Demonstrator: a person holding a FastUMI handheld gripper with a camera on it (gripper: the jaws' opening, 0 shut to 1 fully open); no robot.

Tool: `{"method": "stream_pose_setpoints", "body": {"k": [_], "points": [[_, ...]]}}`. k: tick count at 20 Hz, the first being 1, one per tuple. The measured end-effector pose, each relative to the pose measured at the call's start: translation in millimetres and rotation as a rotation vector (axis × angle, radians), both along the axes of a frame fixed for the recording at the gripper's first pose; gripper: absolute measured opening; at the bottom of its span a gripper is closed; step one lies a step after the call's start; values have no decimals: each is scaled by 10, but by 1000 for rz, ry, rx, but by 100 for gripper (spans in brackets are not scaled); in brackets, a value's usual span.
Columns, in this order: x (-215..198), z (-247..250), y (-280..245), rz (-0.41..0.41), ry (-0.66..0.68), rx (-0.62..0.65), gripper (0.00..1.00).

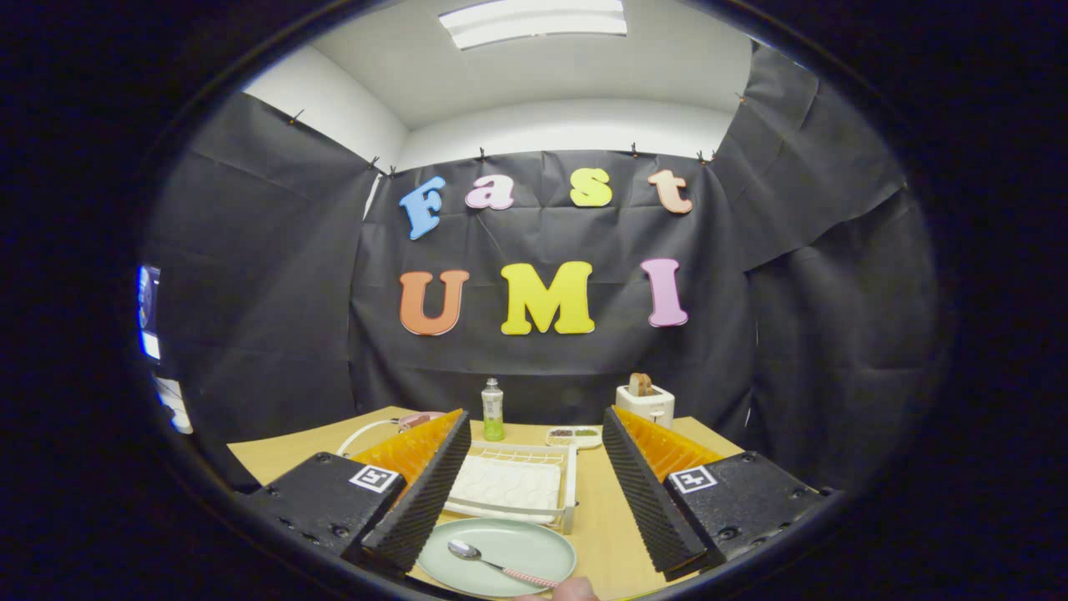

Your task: Take the plate from the dish rack, then take the spoon from the basket and place it into the plate.

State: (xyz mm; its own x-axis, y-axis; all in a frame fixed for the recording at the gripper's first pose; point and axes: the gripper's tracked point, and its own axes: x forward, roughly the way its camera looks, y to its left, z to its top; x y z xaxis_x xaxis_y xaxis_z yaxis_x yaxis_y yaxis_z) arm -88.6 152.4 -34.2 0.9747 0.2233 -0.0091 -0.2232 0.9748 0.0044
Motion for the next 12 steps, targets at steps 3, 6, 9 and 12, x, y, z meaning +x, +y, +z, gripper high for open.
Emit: {"method": "stream_pose_setpoints", "body": {"k": [3,6,9,12], "points": [[-10,88,-155,-33,-20,8,100],[4,110,-207,-61,-34,4,100],[17,133,-228,-88,-31,9,100],[25,118,-251,-107,-24,11,100]]}}
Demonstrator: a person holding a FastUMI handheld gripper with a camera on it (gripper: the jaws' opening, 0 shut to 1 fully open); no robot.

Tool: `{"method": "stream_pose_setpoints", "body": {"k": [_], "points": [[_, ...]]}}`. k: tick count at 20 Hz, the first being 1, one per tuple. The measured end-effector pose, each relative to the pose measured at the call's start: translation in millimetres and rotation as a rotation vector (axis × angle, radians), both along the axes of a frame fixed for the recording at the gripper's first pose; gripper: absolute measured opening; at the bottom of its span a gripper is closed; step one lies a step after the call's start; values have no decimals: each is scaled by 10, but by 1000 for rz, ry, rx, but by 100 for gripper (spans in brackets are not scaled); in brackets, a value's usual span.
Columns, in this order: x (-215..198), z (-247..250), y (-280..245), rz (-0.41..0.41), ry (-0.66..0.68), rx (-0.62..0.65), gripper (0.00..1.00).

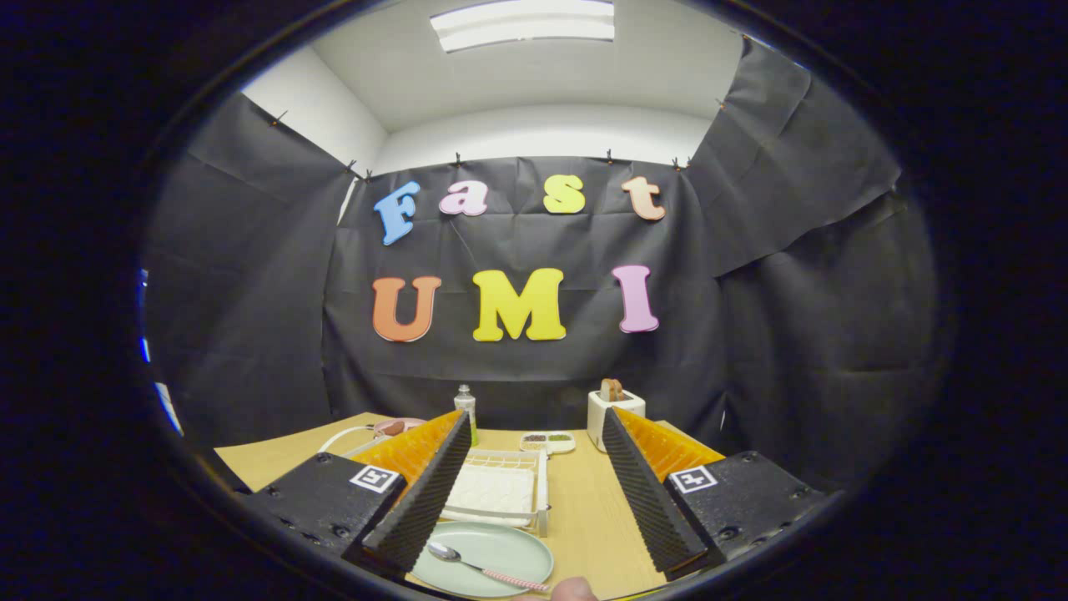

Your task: Take the plate from the dish rack, then take the spoon from the basket and place it into the plate.

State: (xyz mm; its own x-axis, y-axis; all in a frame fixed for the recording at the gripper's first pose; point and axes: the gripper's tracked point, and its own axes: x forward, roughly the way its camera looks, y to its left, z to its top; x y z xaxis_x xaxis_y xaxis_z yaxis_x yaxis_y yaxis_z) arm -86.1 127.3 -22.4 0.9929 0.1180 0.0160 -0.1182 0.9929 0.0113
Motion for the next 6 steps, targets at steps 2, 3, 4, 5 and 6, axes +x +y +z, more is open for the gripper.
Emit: {"method": "stream_pose_setpoints", "body": {"k": [2,3,4,5,6], "points": [[4,-5,9,0,5,3,100],[4,-5,4,-1,8,5,100],[11,-18,-5,-3,8,7,100],[13,-10,-17,-7,7,11,100],[15,-4,-24,-11,5,15,100]]}}
